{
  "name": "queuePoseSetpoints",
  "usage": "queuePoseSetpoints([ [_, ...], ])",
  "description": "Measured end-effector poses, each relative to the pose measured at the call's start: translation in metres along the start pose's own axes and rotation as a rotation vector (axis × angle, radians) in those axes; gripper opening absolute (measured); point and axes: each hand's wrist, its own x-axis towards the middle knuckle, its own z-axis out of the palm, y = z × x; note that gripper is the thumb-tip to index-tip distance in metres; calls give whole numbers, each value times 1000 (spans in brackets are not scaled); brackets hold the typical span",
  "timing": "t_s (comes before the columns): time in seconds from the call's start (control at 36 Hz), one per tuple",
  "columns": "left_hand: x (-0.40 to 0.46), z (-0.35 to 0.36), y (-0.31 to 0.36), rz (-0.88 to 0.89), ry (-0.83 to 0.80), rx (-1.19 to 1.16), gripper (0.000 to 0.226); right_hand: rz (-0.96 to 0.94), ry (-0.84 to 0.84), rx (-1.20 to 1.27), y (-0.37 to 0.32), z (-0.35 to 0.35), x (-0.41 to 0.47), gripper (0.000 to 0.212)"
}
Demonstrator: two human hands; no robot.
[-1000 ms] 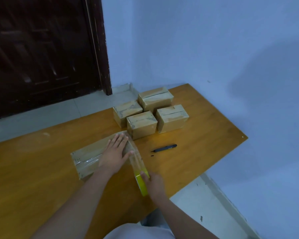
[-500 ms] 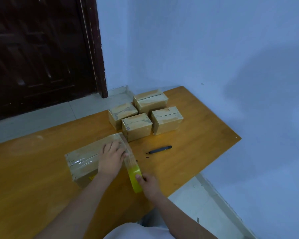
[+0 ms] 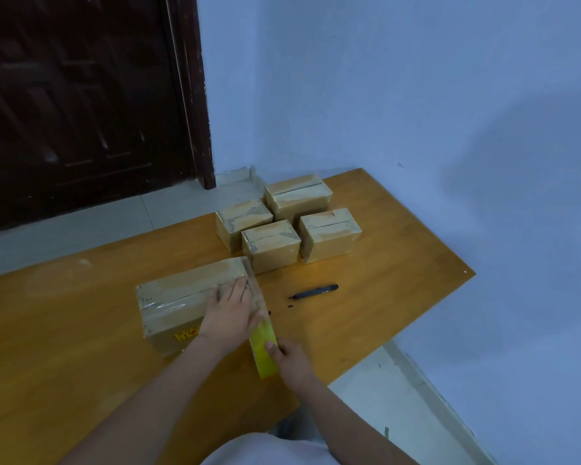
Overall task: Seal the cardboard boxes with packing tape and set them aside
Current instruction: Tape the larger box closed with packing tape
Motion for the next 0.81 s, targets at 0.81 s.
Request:
queuePoseSetpoints([
  [0.81, -9, 9, 2, -36, -47, 42, 119, 60, -6, 176, -1, -25, 3, 28],
])
